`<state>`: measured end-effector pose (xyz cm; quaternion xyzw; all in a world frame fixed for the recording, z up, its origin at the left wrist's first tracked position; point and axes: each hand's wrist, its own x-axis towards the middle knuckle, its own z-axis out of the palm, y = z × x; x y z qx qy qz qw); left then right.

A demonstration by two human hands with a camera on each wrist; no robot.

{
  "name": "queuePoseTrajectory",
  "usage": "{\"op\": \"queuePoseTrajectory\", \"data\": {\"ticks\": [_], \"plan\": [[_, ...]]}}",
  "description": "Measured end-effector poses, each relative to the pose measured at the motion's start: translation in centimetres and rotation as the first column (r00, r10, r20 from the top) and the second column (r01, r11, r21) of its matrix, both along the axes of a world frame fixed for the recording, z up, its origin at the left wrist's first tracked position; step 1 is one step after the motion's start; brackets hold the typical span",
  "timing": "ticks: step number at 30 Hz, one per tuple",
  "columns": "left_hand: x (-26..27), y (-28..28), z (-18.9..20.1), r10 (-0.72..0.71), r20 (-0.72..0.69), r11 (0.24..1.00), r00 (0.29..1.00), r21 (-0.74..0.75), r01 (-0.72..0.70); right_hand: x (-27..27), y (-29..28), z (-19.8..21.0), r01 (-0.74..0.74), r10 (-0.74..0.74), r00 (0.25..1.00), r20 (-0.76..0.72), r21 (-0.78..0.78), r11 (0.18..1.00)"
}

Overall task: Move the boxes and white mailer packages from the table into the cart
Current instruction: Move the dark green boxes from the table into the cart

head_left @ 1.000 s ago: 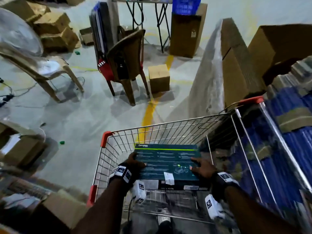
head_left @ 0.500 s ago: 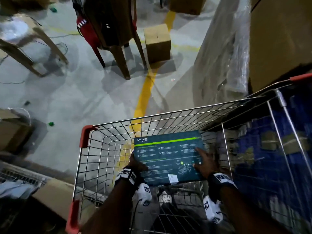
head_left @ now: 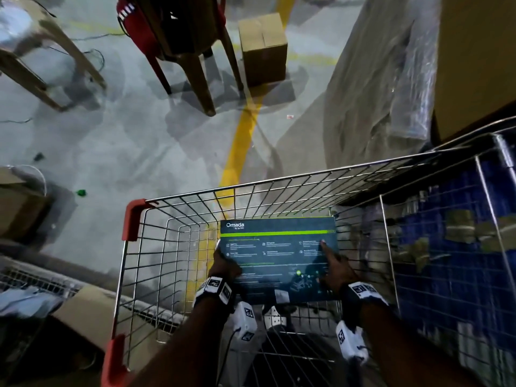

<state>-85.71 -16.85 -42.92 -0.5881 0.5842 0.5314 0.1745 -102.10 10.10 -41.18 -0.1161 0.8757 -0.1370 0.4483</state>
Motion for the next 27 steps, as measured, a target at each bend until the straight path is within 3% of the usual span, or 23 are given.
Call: {"op": "queuePoseTrajectory", "data": {"ticks": [3,10,14,17,20,24,27], "plan": [[0.5,-0.5,-1.9,-0.037,0.066,0.998,0.997,-0.043,0.040,-0.5,-0.2,0.3,-0.085,0.080,0.992,0.102,0.045,0.995],[-1.6,0.7,3.9,-0.123,0.129,0.979,0.984,-0.150,0.142,-2.1,-1.5,4.3,-0.176,0.176,0.984,-0.020,0.022,0.984],[-2.8,0.9,7.9,-0.322,0.076,0.931,0.944,-0.154,0.330,-2.3,-3.4,9.1,-0.298,0.293,0.952,-0.090,-0.057,0.953],[-2.7,2.1,13.2,-0.489,0.014,0.846,0.872,-0.234,0.479,-1.0,-3.9,13.9,-0.342,0.326,0.934,-0.146,-0.106,0.934],[-1.9,4.0,19.2,-0.560,-0.048,0.791,0.827,-0.330,0.516,1.2,-3.6,18.8,-0.375,0.340,0.913,-0.224,-0.139,0.916],[1.7,7.1,26.4,-0.573,-0.166,0.771,0.802,-0.441,0.460,5.3,-2.1,24.9,-0.436,0.354,0.873,-0.337,-0.211,0.875],[6.3,9.8,31.0,-0.534,-0.258,0.765,0.805,-0.553,0.330,9.0,-0.7,29.0,-0.457,0.338,0.856,-0.391,-0.266,0.849]]}}
